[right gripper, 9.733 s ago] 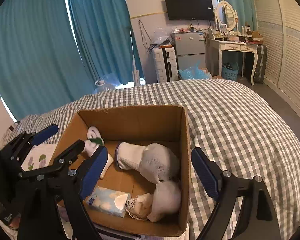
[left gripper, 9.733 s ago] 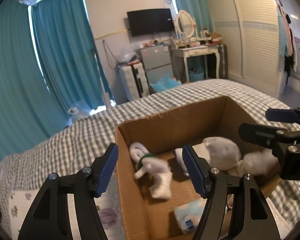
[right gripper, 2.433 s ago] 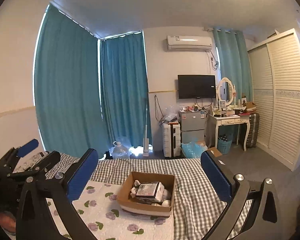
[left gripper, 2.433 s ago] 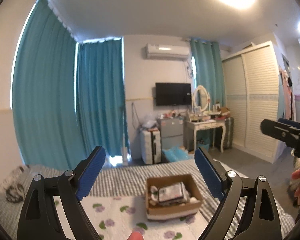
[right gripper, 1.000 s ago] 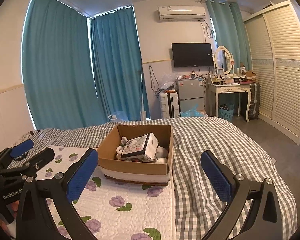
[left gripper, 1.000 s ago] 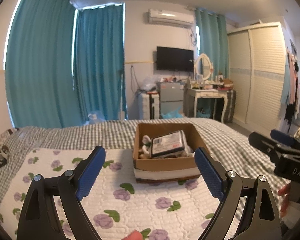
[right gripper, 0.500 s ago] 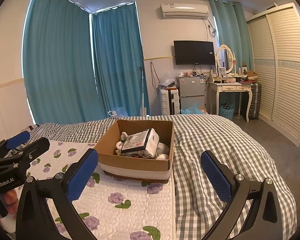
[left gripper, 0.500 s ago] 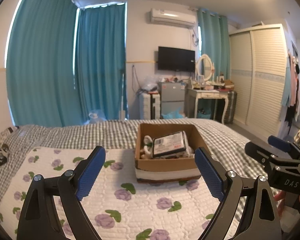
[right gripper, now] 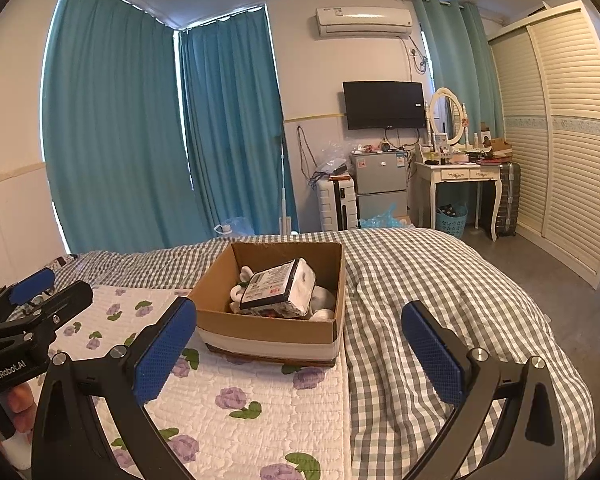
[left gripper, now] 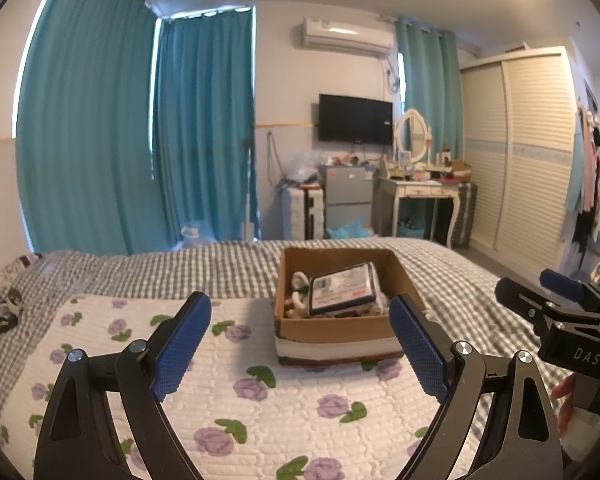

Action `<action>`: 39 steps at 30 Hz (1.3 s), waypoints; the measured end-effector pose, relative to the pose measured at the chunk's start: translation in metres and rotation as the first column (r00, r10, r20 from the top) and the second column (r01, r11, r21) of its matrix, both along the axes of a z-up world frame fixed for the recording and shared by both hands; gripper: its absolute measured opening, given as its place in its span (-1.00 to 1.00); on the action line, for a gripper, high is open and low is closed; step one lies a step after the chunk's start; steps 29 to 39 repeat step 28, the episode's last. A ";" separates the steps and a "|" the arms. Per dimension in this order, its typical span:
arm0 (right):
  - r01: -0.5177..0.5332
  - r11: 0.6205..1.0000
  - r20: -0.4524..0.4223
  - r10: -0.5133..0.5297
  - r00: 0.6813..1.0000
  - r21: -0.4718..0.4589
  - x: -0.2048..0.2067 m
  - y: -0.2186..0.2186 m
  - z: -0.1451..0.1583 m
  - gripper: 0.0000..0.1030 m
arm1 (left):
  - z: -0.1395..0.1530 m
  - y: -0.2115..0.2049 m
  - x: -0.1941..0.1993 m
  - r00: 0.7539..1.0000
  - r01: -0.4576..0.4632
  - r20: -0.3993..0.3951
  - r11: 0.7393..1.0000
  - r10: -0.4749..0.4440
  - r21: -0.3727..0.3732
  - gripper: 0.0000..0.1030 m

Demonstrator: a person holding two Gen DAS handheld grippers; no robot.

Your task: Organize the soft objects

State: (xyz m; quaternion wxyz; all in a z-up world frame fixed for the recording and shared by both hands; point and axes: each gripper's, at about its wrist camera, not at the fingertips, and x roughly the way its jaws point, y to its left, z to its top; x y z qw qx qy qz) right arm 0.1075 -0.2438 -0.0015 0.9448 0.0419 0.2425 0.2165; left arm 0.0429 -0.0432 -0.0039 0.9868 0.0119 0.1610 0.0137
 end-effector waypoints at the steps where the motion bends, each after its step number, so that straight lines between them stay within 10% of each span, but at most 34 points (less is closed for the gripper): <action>1: -0.002 1.000 -0.001 0.002 1.000 0.002 0.000 0.000 0.000 1.00 | 0.000 0.000 0.001 1.000 0.001 -0.001 1.000 -0.001 -0.001 0.79; 39: 0.002 1.000 -0.006 -0.002 1.000 0.005 0.000 0.000 0.001 1.00 | 0.000 -0.003 -0.002 1.000 -0.022 0.007 1.000 0.022 0.017 0.79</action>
